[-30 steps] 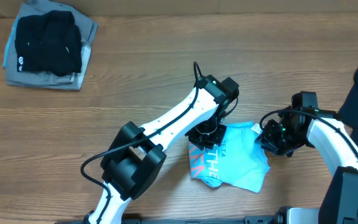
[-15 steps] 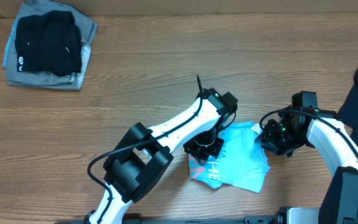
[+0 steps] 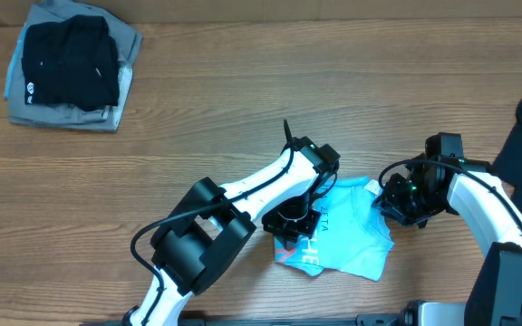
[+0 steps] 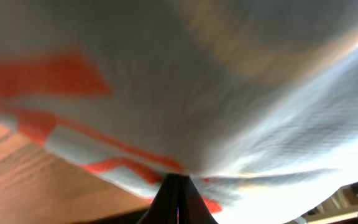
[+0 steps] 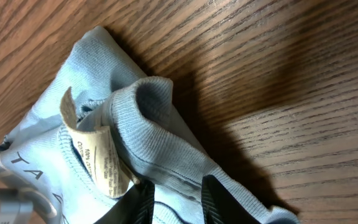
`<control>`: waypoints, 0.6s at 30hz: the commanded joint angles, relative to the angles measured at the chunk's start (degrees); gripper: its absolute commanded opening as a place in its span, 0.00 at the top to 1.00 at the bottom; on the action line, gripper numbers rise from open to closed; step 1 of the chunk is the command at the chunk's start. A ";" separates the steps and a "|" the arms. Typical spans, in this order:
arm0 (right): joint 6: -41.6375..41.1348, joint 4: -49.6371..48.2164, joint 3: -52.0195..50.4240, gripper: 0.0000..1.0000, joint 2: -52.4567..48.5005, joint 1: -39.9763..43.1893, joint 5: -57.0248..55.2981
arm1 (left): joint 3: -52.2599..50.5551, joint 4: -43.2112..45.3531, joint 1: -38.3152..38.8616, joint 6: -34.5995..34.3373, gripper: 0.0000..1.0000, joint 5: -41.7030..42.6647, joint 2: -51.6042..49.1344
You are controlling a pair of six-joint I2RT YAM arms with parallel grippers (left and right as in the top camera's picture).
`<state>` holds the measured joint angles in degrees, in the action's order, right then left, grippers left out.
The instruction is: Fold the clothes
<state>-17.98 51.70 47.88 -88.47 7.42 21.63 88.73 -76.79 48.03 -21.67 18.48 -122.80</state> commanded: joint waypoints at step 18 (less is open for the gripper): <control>-1.51 3.87 4.46 0.78 0.28 -0.04 1.42 | -9.38 7.74 3.19 -3.41 0.96 -0.11 -0.02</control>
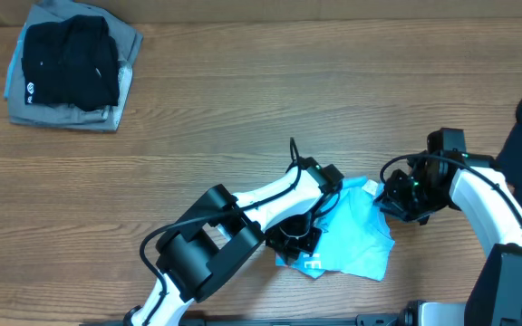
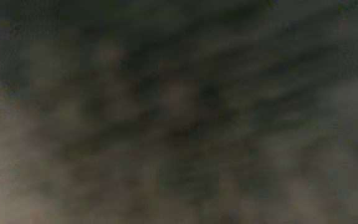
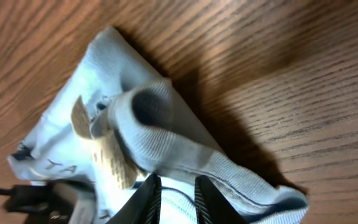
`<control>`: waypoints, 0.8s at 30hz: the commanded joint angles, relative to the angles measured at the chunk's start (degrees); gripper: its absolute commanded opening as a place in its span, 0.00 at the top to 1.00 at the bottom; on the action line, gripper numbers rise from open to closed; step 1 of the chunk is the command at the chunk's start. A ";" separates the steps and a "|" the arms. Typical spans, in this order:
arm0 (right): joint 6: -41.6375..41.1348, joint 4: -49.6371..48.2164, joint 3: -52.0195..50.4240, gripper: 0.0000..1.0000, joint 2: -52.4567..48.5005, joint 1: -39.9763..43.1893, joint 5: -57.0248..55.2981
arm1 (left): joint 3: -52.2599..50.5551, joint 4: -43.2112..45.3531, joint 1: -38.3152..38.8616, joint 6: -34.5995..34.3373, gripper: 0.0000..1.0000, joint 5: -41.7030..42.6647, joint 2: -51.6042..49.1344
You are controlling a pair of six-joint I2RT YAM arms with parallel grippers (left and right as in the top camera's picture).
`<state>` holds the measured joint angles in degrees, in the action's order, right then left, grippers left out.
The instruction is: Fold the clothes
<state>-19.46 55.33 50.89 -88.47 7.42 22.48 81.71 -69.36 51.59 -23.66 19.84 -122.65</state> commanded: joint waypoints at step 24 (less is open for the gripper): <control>-0.07 3.21 7.13 0.00 0.28 0.13 0.79 | 9.14 -4.70 -5.27 -2.32 0.86 -15.15 17.92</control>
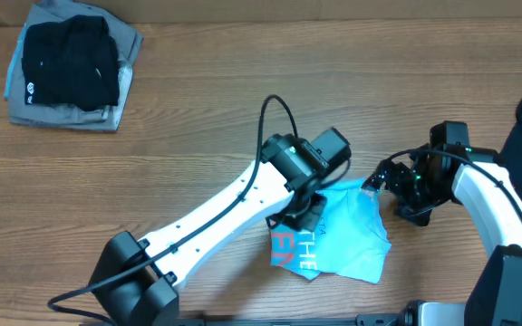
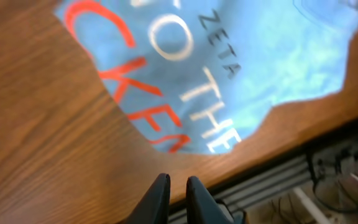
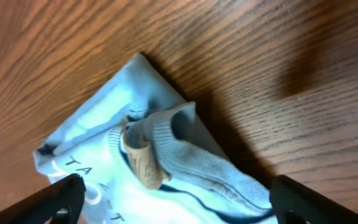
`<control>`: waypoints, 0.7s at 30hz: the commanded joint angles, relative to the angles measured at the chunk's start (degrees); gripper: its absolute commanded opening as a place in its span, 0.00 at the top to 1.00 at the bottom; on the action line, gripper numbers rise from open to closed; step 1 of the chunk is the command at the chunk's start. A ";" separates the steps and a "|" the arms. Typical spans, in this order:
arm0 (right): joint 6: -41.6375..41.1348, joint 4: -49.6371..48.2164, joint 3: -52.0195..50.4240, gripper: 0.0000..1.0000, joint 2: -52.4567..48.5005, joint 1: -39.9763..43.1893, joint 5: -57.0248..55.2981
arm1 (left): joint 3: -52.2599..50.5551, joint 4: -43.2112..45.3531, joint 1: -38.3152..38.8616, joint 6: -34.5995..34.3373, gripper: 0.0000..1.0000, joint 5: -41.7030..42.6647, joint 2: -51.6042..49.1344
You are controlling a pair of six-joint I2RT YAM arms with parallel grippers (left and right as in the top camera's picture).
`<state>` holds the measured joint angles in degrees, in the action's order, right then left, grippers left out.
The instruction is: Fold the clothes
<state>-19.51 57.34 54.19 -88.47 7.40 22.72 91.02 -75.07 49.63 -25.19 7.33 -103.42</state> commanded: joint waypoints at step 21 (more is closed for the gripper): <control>1.97 12.57 16.39 0.00 0.52 0.87 0.50 | -1.42 3.04 -14.56 -5.05 0.00 0.61 -1.60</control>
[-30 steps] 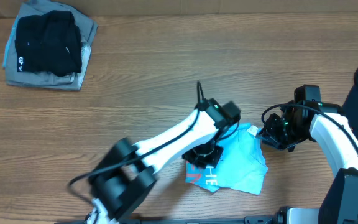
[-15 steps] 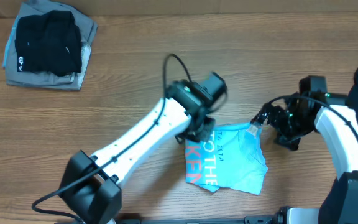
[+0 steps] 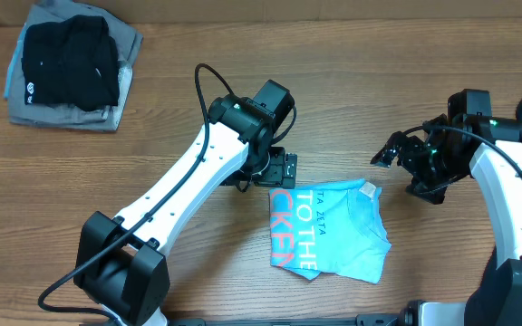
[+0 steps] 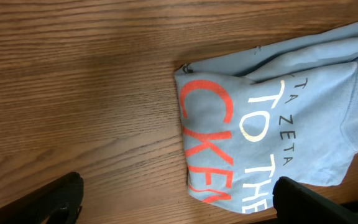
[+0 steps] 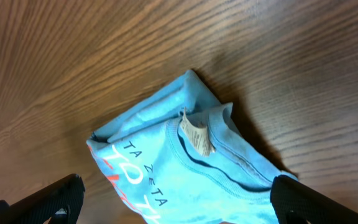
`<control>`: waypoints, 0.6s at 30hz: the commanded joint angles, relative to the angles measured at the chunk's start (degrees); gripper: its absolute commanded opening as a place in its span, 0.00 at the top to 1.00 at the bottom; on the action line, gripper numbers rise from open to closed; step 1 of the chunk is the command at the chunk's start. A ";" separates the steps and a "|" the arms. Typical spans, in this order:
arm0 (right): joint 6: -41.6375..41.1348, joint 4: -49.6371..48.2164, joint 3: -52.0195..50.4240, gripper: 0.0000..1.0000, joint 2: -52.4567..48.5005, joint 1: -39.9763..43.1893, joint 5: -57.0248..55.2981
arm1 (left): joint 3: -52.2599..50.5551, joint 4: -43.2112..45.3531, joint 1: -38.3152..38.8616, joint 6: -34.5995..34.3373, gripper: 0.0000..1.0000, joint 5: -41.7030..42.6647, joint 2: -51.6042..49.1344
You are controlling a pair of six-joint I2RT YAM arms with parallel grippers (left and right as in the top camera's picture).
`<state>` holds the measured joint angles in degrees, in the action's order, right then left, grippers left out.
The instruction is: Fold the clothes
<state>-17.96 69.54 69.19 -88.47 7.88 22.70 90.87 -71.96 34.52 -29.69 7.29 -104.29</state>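
Note:
A light blue T-shirt (image 3: pixel 329 231) with orange and white lettering lies folded into a rough rectangle near the table's front edge. In the left wrist view the T-shirt (image 4: pixel 272 118) shows its left fold edge; in the right wrist view the T-shirt (image 5: pixel 185 165) shows its collar and tag. My left gripper (image 3: pixel 279 169) hovers open just off the shirt's upper left corner, holding nothing. My right gripper (image 3: pixel 397 156) is open to the right of and beyond the collar corner, clear of the cloth. Both pairs of fingers (image 4: pixel 61 194) (image 5: pixel 48 200) stand wide apart.
A stack of folded clothes (image 3: pixel 71 63), black on grey, sits at the far left corner. A dark garment lies at the right edge behind my right arm. The wooden table (image 3: pixel 243 100) stretches between them.
My left gripper was shut above the shirt's lettering; now it is open and farther up and left, off the cloth. My right gripper, open then too, has drawn back from the collar.
First both grippers were shut on the shirt, the left on its left part, the right at the collar. Then the left was buried against cloth. Later the right was open, the left shut and empty above. Now both are open and the shirt lies folded.

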 commanded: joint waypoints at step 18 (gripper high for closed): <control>0.37 2.80 1.40 0.00 16.48 0.42 -0.20 | -14.03 10.29 4.59 -0.59 0.00 4.79 -0.70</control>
<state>-17.96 72.07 69.23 -73.95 7.90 22.68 78.28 -63.94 36.38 -29.69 10.79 -104.33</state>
